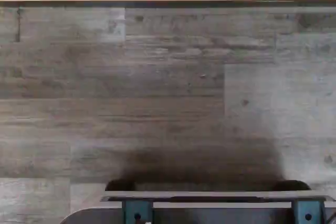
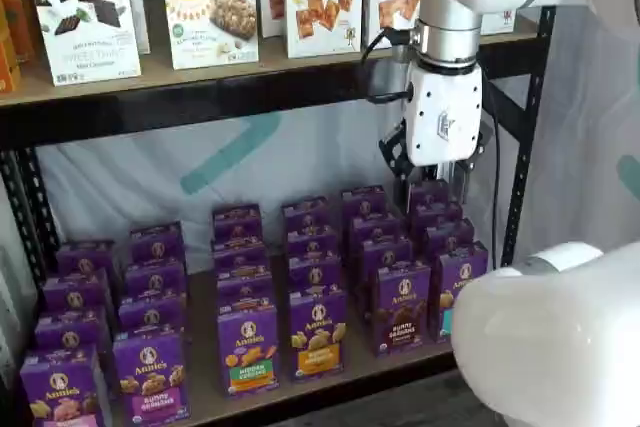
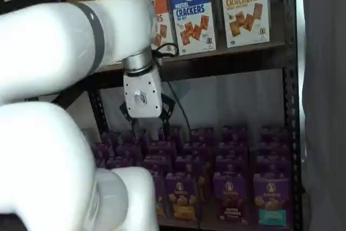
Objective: Pick up the purple box with a brown patch in the center, on the bottom shelf, the fifth box from the left
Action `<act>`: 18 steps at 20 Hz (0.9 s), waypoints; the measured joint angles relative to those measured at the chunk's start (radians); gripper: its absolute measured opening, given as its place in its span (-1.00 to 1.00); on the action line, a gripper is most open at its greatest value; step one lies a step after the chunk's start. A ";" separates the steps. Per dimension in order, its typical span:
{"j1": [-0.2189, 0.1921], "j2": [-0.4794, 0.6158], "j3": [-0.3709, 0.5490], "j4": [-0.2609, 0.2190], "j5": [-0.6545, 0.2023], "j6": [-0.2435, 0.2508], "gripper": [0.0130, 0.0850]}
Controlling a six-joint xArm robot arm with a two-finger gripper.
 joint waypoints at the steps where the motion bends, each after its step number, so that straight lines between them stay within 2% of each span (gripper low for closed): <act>1: 0.000 -0.003 0.003 -0.001 -0.005 0.001 1.00; 11: 0.008 0.025 0.000 -0.023 -0.010 0.012 1.00; 18: -0.009 0.069 0.048 -0.029 -0.107 -0.003 1.00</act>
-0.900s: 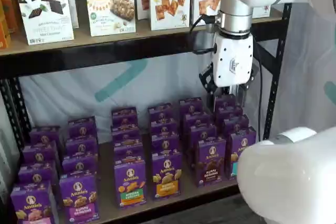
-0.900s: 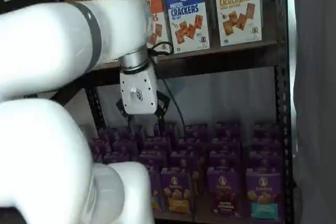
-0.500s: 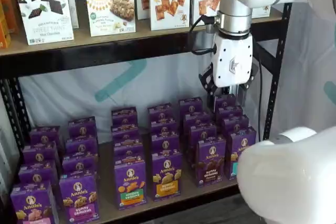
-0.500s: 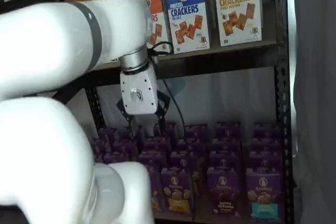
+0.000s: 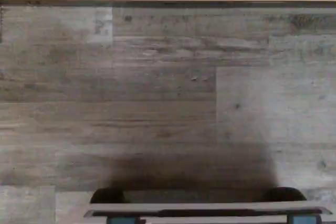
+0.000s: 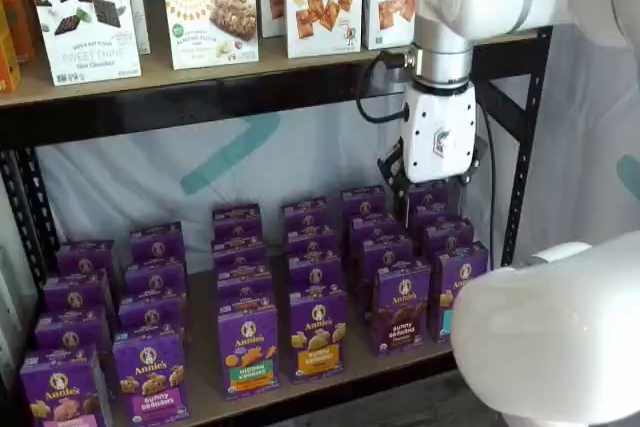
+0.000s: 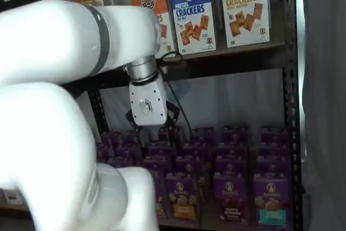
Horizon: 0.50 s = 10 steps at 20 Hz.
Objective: Pick up the purple box with a brown patch in the center, on the bottom shelf, the fifth box from the left
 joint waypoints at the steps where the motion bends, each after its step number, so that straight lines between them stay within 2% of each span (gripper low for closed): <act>1: -0.003 0.010 0.007 -0.001 -0.018 -0.002 1.00; 10: -0.036 0.177 0.048 -0.010 -0.214 -0.031 1.00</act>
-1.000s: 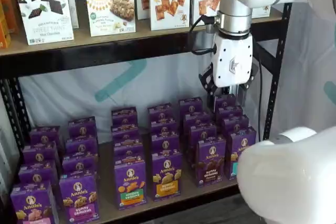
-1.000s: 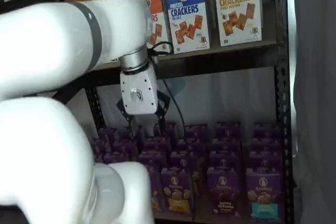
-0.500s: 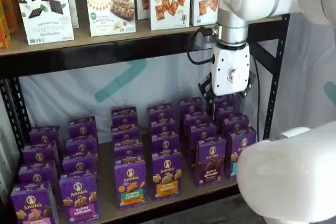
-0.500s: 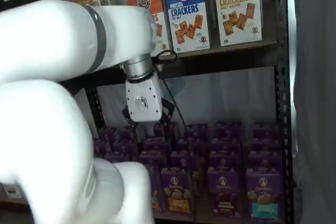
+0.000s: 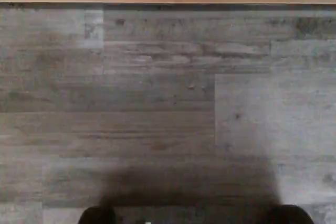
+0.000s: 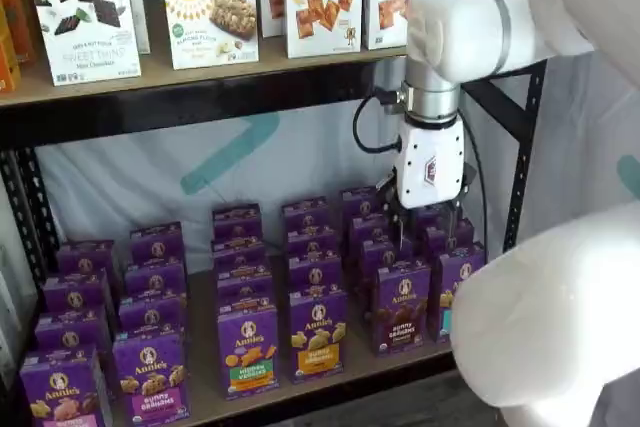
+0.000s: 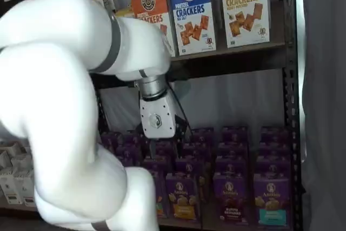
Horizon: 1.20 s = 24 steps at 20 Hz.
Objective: Pick up the purple box with a brown patch in the center, on the bottom shelf, the fifth box from the left
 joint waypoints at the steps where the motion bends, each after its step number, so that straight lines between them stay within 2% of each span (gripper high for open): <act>1: -0.004 0.024 0.000 -0.003 -0.021 -0.002 1.00; 6: -0.032 0.140 -0.003 0.012 -0.138 -0.038 1.00; 15: -0.081 0.399 -0.043 -0.008 -0.374 -0.074 1.00; 24: -0.118 0.594 -0.095 -0.010 -0.520 -0.109 1.00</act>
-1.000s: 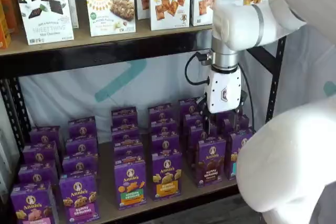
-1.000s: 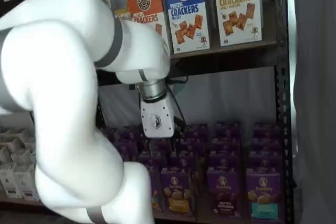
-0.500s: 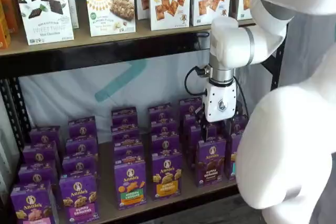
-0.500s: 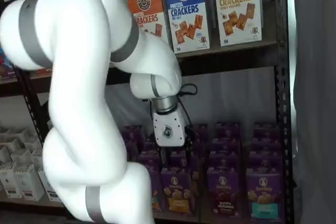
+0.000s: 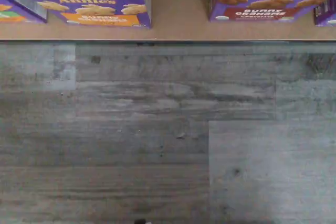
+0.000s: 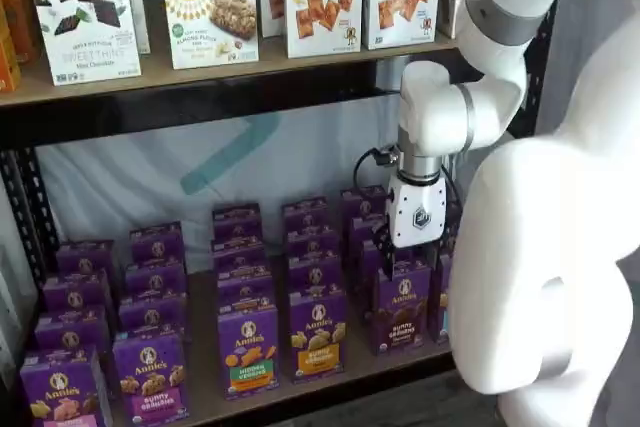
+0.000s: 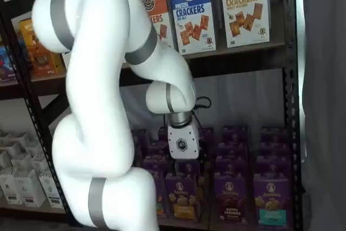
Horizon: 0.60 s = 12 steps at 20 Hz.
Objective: Pick up the purple box with a brown patch in the center, on the bottom shelf, the fifth box from the left
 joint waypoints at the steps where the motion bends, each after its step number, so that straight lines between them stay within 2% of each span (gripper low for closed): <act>1: -0.003 0.023 -0.008 -0.001 -0.018 -0.002 1.00; 12: -0.025 0.206 -0.097 -0.048 -0.125 0.017 1.00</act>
